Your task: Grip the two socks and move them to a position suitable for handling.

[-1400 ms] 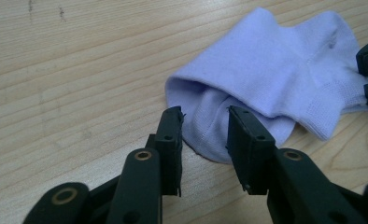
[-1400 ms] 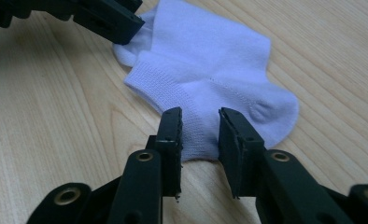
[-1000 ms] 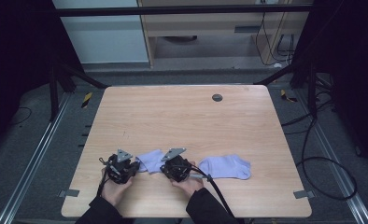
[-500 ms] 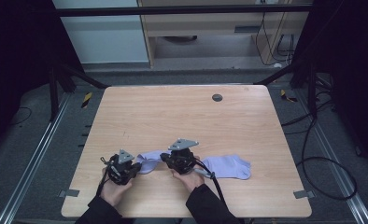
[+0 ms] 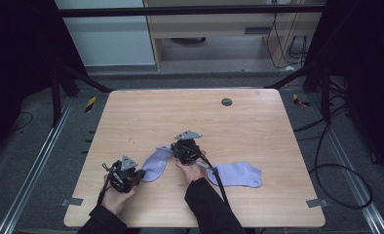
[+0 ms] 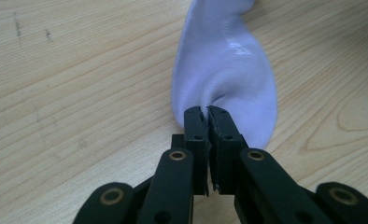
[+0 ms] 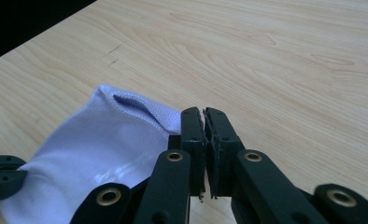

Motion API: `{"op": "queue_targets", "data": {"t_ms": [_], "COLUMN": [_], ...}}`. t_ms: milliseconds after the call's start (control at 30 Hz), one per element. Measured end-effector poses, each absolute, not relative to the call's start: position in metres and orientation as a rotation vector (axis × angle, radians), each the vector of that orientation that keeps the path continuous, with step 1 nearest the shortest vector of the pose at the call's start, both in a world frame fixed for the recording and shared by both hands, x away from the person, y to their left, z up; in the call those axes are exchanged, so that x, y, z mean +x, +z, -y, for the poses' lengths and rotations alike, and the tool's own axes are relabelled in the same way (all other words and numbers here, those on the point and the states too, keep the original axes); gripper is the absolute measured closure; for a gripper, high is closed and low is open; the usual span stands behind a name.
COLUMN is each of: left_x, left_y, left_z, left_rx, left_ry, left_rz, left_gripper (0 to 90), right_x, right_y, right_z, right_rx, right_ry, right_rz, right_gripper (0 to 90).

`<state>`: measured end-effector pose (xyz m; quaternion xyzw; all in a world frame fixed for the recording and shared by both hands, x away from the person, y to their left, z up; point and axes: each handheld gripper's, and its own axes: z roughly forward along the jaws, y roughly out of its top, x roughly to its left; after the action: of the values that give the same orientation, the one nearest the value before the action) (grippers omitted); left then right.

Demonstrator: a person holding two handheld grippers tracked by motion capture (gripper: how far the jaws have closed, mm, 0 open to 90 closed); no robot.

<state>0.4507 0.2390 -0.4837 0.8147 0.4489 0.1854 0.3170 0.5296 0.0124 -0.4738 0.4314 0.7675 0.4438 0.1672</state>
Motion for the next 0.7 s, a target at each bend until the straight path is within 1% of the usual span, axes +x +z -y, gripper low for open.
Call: {"op": "queue_targets", "data": {"t_ms": [100, 200, 233, 333, 533, 700], "left_x": [0.452, 0.452, 0.452, 0.45, 0.444, 0.446], "left_y": [-0.485, -0.485, -0.485, -0.482, -0.478, -0.483], "left_z": [-0.241, -0.243, -0.244, -0.248, -0.25, -0.244], "left_rx": [2.135, 2.107, 2.094, 2.033, 1.981, 1.984], "left_ry": [0.497, 0.523, 0.528, 0.539, 0.544, 0.511], "left_rz": [-1.201, -1.223, -1.229, -1.257, -1.3, -1.323], "left_gripper": [84.7, 77.3, 72.9, 65.4, 61.4, 60.2], "right_x": [0.533, 0.534, 0.534, 0.534, 0.537, 0.546], "right_y": [-0.475, -0.476, -0.475, -0.472, -0.47, -0.481], "right_z": [-0.012, -0.012, -0.011, -0.008, -0.002, 0.0], "right_rx": [1.232, 1.219, 1.213, 1.199, 1.176, 1.206], "right_ry": [1.251, 1.247, 1.251, 1.268, 1.251, 1.189], "right_rz": [-2.191, -2.193, -2.185, -2.164, -2.175, -2.21], "right_gripper": [86.5, 83.1, 80.9, 72.9, 64.6, 63.2]}}
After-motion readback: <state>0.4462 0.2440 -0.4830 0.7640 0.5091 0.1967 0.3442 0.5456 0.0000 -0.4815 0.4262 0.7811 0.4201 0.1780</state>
